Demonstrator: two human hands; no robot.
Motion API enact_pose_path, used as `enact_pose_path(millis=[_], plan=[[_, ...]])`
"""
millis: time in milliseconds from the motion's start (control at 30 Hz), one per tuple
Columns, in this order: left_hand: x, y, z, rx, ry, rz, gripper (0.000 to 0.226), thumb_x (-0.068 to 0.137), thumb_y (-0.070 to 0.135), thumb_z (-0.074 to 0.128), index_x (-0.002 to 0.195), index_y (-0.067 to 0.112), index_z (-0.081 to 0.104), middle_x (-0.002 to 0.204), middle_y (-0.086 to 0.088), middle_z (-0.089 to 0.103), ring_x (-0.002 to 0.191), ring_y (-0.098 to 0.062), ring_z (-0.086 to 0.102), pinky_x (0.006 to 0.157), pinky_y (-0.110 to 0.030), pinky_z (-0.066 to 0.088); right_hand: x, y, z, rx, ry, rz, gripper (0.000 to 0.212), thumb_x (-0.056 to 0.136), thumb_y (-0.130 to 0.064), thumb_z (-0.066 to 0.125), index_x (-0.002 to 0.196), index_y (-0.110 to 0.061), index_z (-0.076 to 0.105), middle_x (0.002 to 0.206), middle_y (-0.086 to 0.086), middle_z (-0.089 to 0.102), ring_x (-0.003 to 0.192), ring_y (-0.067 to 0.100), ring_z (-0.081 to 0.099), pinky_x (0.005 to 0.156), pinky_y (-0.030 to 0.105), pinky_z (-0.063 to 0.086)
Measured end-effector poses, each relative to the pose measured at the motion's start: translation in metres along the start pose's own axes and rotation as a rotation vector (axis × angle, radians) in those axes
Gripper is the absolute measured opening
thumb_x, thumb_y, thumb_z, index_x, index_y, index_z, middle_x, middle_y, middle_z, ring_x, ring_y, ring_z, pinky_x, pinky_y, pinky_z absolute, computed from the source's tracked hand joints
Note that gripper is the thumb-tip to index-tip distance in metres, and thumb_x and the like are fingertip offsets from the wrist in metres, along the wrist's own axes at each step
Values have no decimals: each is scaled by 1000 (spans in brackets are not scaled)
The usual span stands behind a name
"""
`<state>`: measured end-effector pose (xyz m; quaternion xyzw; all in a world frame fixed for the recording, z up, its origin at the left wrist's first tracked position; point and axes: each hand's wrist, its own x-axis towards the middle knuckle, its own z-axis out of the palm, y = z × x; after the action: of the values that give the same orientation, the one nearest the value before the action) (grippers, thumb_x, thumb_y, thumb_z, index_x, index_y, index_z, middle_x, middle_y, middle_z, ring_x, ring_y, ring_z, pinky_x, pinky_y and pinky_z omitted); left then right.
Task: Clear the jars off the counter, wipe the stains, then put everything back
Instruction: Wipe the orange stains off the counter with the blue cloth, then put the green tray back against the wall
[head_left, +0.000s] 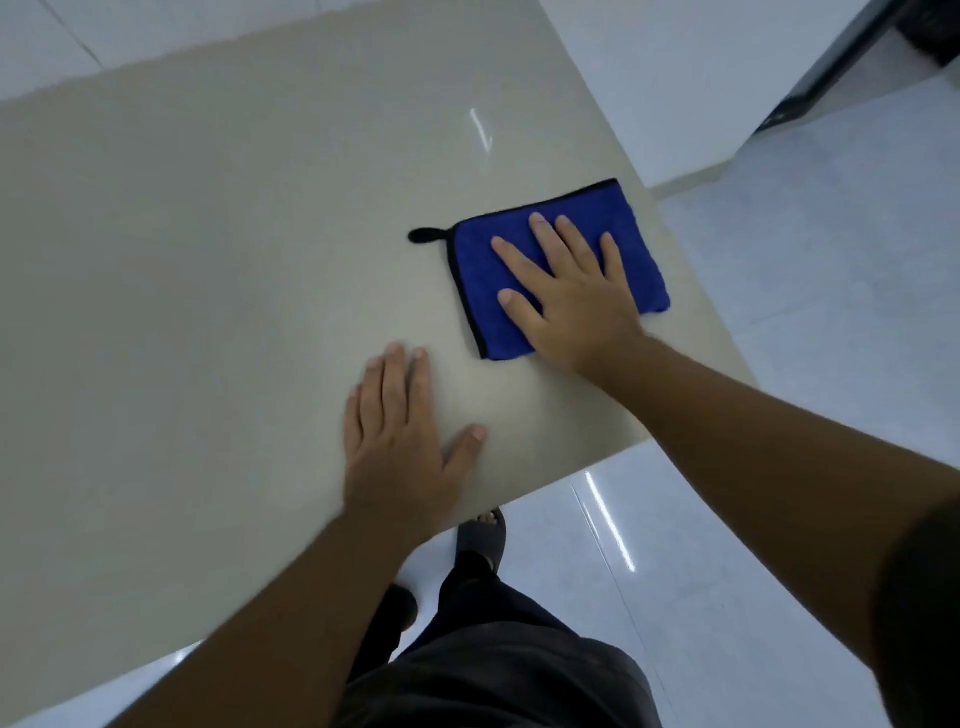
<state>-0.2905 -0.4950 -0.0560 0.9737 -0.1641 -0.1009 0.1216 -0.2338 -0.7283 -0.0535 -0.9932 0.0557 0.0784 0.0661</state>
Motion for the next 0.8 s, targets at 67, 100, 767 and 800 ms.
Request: enact_pose_path(millis=[67,100,767,800], plan=[[0,-1,2,5,-5,-3,89,89,68,31,158,16,10,166,-7,7,152,-25,2,121,-42,0,-24,4,5,4,4,-10,61,100,-62,16,158,-46,9,171,-2,8,157,23,3,124,55,0],[0,-1,2,5,-7,-2,89,88,68,31,158,16,9,166,-7,6,151,-25,1,121,-42,0,-41,9,7,2,7,-13,60,101,-61,17,158,-46,9,171,-2,9,157,23,4,124,55,2],[-23,-159,-122,-386,77,-370,68,95,51,43,154,23,25,165,7,14,150,-14,8,121,-36,10,-29,-203,-62,223,-116,-397,54,97,-51,47,149,-39,42,163,-8,29,151,16,20,124,39,4],[-32,-182,-136,-416,102,-424,68,95,52,44,154,23,27,164,8,15,150,-13,9,121,-38,13,-25,-231,-67,241,-127,-442,54,96,-52,48,149,-39,43,163,-8,30,151,16,21,124,39,6]])
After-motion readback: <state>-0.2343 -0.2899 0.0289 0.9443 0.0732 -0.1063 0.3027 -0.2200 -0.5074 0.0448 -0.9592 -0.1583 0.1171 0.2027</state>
